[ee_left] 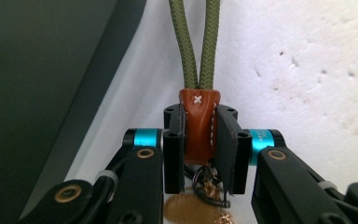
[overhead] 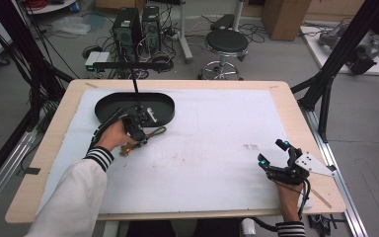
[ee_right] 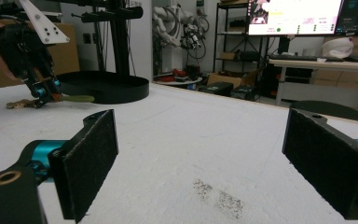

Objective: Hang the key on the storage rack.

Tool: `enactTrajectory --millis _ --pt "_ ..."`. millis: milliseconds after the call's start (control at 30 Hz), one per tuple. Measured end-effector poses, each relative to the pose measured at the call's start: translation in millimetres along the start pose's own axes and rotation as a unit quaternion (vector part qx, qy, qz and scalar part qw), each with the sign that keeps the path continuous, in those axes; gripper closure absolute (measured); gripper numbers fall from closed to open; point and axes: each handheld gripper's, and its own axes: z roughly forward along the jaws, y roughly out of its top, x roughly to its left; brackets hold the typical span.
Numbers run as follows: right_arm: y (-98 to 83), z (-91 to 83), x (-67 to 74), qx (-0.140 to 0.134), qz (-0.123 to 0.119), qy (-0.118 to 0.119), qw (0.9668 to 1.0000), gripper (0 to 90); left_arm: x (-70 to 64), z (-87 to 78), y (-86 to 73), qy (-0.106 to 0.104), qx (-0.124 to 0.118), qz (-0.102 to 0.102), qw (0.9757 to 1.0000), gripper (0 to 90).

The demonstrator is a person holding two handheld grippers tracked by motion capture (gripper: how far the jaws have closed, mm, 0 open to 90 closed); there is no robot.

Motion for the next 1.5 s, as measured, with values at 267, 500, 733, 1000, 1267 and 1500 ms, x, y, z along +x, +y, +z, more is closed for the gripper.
enactTrajectory --millis 267,500,733,1000,1267,1500 --pt "0.0 0.1 0.2 0.000 0.000 0.000 1.0000 9.5 2.1 -19.2 -9.7 0.024 -0.071 -0.018 0.9970 73.8" --pt "0.0 0.2 0.1 0.000 -0.002 0.000 1.0000 9.5 2.7 -37.9 -22.9 0.042 -0.154 -0.015 0.9870 73.8" --pt "-0.1 0.3 0.0 0.000 -0.003 -0.001 1.0000 9.5 4.5 -57.4 -31.6 0.061 -0.210 -0.029 0.9754 73.8" --pt "0.1 0.6 -0.3 -0.002 -0.007 -0.001 1.0000 9.5 9.6 -73.7 -40.8 0.089 -0.261 -0.055 0.9598 73.9" --pt "0.0 0.6 -0.3 -0.001 -0.008 -0.001 1.0000 9.5 15.9 -87.0 -50.4 0.130 -0.300 -0.092 0.9407 73.8" --pt "0.1 0.4 -0.1 -0.002 -0.008 -0.002 1.0000 9.5 22.8 -96.1 -58.1 0.170 -0.335 -0.132 0.9173 73.8"
